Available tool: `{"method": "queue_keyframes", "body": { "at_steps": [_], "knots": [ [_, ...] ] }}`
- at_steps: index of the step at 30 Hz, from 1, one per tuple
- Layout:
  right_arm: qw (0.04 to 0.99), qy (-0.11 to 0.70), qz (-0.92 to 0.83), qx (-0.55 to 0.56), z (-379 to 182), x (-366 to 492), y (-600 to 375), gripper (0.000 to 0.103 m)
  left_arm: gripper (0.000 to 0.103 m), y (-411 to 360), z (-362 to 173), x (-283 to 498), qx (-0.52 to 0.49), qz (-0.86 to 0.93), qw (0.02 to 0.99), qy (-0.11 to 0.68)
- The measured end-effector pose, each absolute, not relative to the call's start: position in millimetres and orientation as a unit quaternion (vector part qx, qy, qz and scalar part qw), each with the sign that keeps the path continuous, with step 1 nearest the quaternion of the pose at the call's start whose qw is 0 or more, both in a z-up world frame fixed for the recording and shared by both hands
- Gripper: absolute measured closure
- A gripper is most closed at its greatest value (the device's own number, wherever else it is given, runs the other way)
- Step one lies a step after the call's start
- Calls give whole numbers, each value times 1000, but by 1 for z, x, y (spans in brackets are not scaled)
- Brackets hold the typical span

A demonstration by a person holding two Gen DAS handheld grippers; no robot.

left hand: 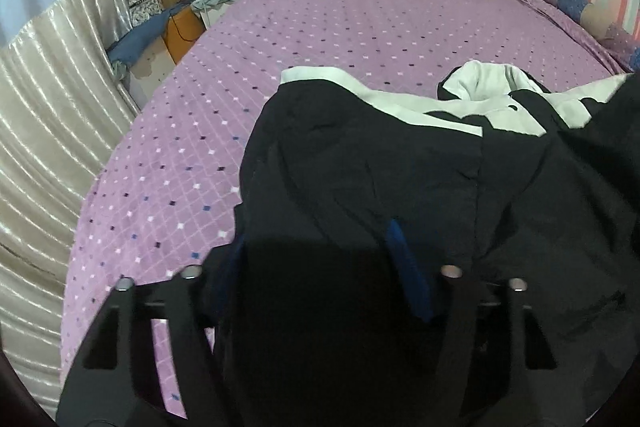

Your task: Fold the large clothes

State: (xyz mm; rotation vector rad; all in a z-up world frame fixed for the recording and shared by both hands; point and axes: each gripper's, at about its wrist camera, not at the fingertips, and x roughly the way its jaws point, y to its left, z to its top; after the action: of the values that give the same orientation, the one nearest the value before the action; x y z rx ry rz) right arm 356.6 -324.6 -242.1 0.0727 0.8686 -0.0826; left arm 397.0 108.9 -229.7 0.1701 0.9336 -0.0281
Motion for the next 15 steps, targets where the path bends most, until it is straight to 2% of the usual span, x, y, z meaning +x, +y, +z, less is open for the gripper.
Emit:
{"method": "queue_keyframes", "body": {
  "at_steps": [1, 2, 3, 5, 8, 15],
  "knots": [
    [904, 424, -40, 32, -245, 360, -322, 59, 49, 110, -231, 399, 78, -13, 889, 452],
    [904, 424, -38, 35, -247, 361, -321, 69, 63, 111, -232, 402, 72, -12, 888, 455],
    [907, 418, -38, 45, -244, 361, -323, 81, 71, 113, -232, 404, 65, -14, 887, 457],
    [914, 400, -39, 65, -236, 360, -330, 88, 91, 118, -226, 408, 47, -13, 889, 455],
    [924, 370, -46, 90, -221, 359, -340, 91, 96, 122, -207, 409, 26, -11, 899, 436],
    [932, 344, -52, 103, -201, 388, -348, 91, 96, 126, -178, 428, -15, -2, 915, 403]
  ]
}}
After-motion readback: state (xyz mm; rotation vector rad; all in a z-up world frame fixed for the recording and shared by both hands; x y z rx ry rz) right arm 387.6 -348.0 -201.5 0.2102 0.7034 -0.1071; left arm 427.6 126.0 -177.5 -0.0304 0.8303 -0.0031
